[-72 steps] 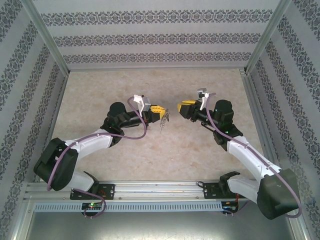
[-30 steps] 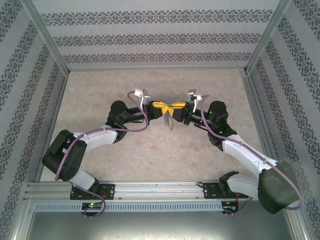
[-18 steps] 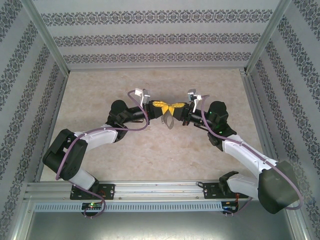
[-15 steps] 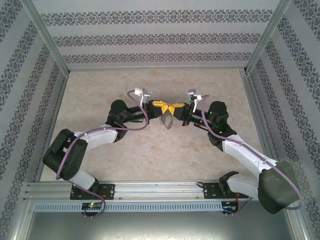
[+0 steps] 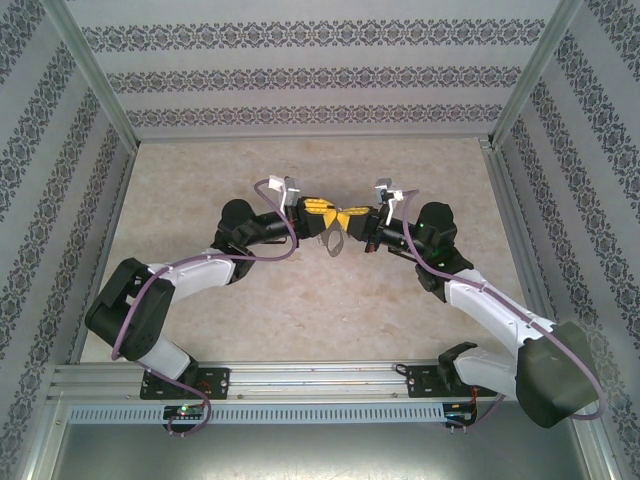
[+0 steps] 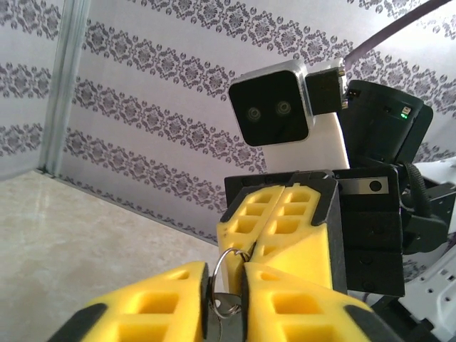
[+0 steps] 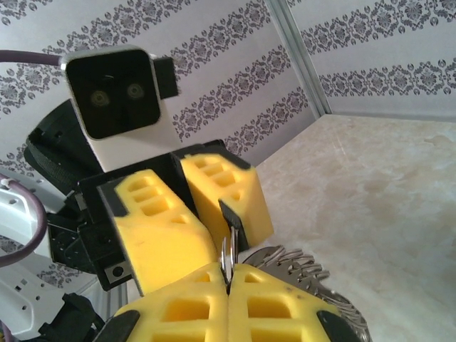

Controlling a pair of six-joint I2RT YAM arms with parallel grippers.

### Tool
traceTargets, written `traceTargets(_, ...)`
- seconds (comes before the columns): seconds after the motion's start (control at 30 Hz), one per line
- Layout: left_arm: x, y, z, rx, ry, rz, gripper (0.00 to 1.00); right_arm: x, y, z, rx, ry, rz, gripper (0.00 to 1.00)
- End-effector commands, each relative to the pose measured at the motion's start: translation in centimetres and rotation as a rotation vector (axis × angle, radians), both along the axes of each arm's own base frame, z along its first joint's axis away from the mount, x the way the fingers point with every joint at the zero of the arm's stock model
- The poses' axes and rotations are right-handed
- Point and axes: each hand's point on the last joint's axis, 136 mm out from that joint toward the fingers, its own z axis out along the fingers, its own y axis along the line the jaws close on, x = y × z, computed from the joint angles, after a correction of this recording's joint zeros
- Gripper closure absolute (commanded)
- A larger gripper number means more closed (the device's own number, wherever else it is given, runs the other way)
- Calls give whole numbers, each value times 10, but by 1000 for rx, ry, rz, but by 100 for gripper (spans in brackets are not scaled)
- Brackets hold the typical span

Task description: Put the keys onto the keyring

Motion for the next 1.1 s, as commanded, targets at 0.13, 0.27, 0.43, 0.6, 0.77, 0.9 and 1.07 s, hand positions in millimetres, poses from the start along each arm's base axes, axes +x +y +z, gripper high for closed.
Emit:
traceTargets(0.13, -4, 15, 25, 113, -129, 57, 66, 2, -2, 12, -49, -72, 22, 100)
traceTargets(0.27, -1, 19, 15, 269, -122, 87, 59, 5, -1, 7, -81, -69, 28, 100)
traceTargets(0.43, -3, 20, 2, 433, -100, 54, 52, 6, 5, 2, -122, -66, 76, 100)
traceTargets(0.6, -4, 25, -9, 543, -111, 43, 50, 11, 6, -14, -245, -56, 85, 100)
traceTargets(0.77, -6, 29, -14, 614, -140, 29, 47, 7, 5, -23, -321, -46, 119, 100)
traceTargets(0.9, -10, 29, -15, 632, -138, -8, 44, 1, 8, -22, -323, -36, 164, 100)
traceTargets(1.07, -13, 26, -16, 600, -91, -73, 45, -5, 10, -23, -308, -20, 200, 100)
